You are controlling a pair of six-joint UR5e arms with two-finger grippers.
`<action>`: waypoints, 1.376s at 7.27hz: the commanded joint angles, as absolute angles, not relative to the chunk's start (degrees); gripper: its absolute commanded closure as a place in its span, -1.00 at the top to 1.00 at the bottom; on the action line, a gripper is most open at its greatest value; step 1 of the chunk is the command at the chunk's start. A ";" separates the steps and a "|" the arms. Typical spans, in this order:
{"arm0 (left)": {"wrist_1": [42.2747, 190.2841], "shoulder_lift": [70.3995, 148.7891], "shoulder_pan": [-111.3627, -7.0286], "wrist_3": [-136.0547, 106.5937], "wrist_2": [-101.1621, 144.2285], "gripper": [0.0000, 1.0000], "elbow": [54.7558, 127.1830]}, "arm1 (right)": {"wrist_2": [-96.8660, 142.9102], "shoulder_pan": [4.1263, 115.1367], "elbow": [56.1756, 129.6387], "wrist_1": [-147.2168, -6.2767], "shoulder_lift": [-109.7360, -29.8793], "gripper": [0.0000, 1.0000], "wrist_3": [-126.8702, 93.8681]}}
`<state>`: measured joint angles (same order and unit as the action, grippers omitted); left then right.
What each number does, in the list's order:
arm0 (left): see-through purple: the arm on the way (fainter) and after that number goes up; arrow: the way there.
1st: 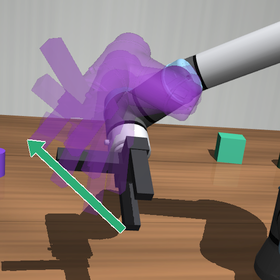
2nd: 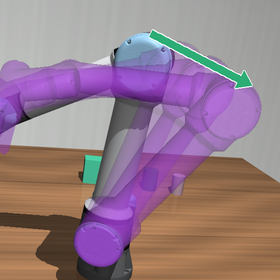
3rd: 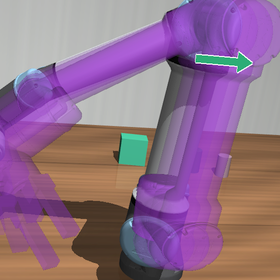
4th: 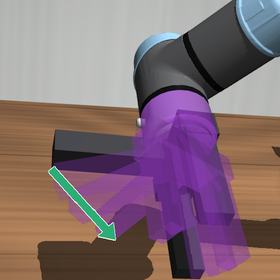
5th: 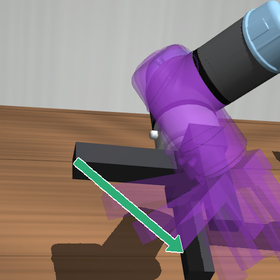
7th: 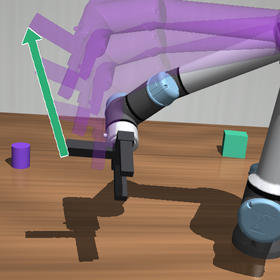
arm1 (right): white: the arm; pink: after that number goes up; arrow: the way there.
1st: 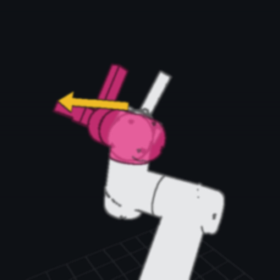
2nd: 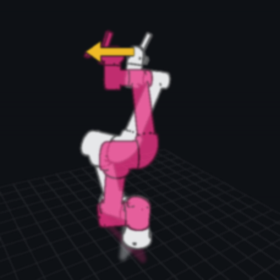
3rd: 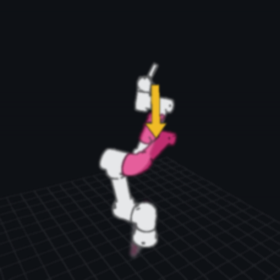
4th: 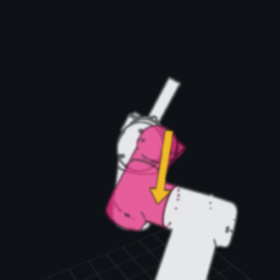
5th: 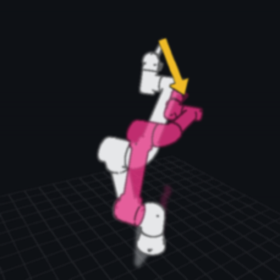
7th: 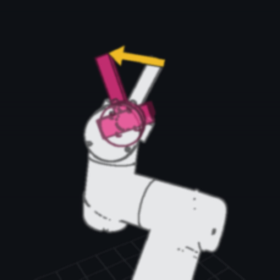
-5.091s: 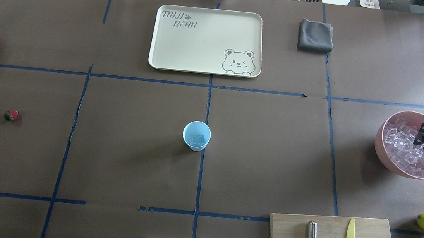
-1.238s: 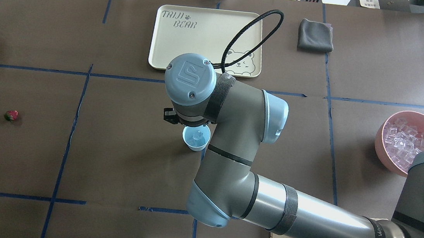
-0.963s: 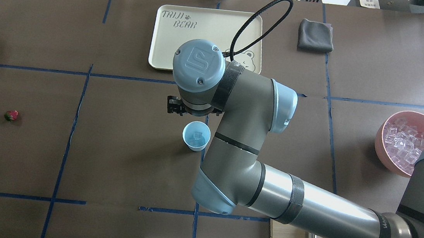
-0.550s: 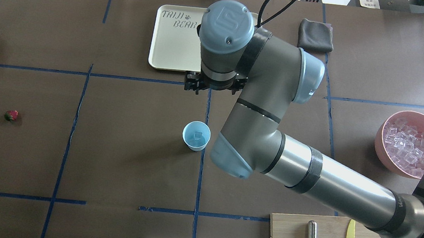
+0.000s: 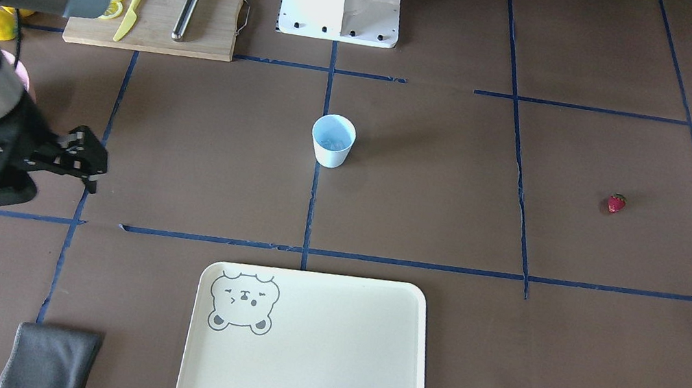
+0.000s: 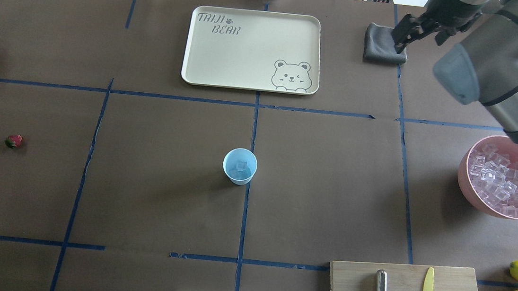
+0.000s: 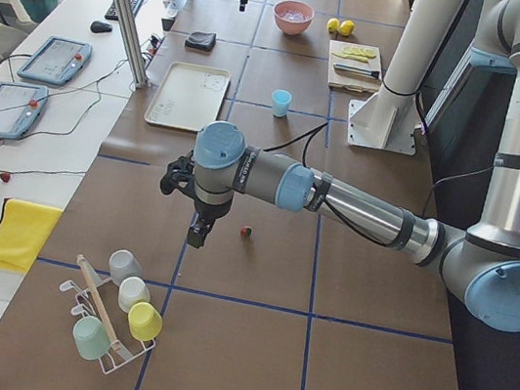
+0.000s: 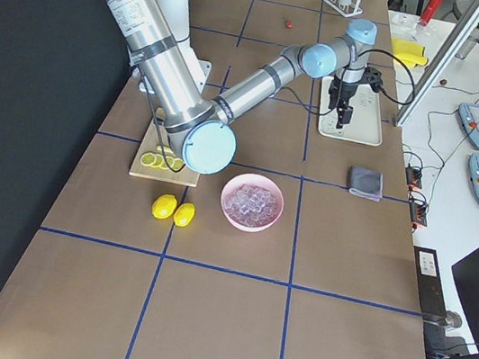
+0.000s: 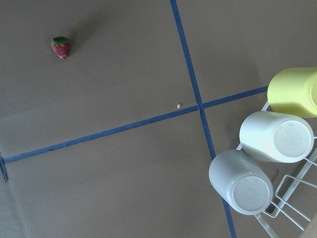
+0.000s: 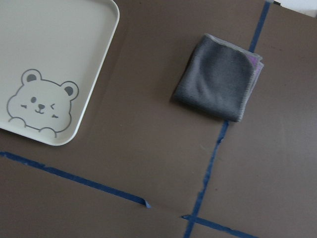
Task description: Put ice and strawberries in cup
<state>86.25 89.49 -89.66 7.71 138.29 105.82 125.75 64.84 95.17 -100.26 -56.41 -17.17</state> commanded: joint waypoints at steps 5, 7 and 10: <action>86.13 91.32 -76.14 -12.79 136.49 1.00 114.94 | 133.93 91.82 99.49 -99.76 -87.14 1.00 15.91; 88.48 89.05 -71.31 -17.81 133.45 1.00 115.66 | 134.65 92.90 99.67 -99.67 -90.61 1.00 15.29; 106.40 81.49 -62.34 -33.98 124.47 1.00 114.88 | 134.56 92.90 99.49 -99.58 -91.32 1.00 15.47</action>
<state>100.36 84.03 -66.14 -28.09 127.47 115.25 134.55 92.86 99.48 -99.60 -90.99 15.42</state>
